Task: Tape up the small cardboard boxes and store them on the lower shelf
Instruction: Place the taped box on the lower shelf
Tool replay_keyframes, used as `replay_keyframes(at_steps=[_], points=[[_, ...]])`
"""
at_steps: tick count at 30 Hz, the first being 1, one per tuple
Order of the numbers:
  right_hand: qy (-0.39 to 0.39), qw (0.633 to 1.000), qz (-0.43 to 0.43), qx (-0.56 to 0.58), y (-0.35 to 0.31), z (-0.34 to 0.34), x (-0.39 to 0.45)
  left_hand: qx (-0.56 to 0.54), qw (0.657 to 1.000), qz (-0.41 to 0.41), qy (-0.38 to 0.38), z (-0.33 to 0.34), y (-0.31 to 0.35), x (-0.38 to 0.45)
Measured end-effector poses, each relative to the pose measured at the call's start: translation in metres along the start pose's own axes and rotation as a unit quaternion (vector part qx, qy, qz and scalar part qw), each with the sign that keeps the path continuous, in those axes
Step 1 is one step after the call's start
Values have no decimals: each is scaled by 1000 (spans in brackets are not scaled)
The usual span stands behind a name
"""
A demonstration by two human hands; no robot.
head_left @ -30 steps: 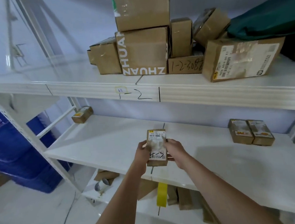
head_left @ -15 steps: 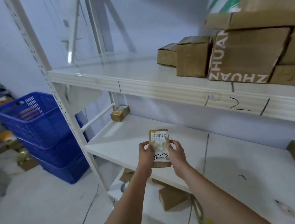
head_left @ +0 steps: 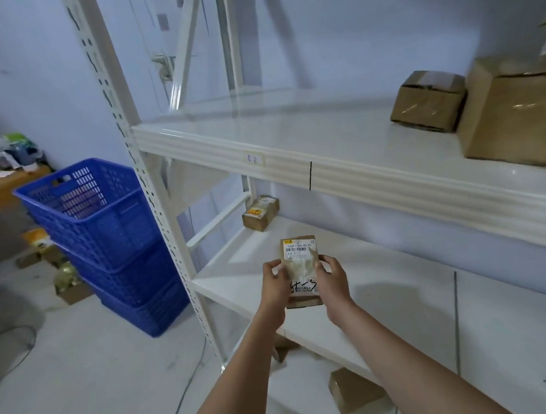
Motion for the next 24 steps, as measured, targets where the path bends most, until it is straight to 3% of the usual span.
replay_keyframes(at_steps=[11,16,24], points=[[17,999,18,-42,14,95,81,61,996,-42,-52,1,6,121],[33,998,18,-56,25,126,107,95,993,-24,-67,4,7,168],[88,988,62,-113,49,147,115,221,964,-37,-143,6,-6,208]])
Point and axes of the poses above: each hand's wrist, its own x-axis towards the middle knuckle, its own z-axis out of the palm, y = z × x, the point moved 7 cm from there along x, towards the middle knuckle, and after that the axes turned 14 degrees about y, right-handed, at the moved point
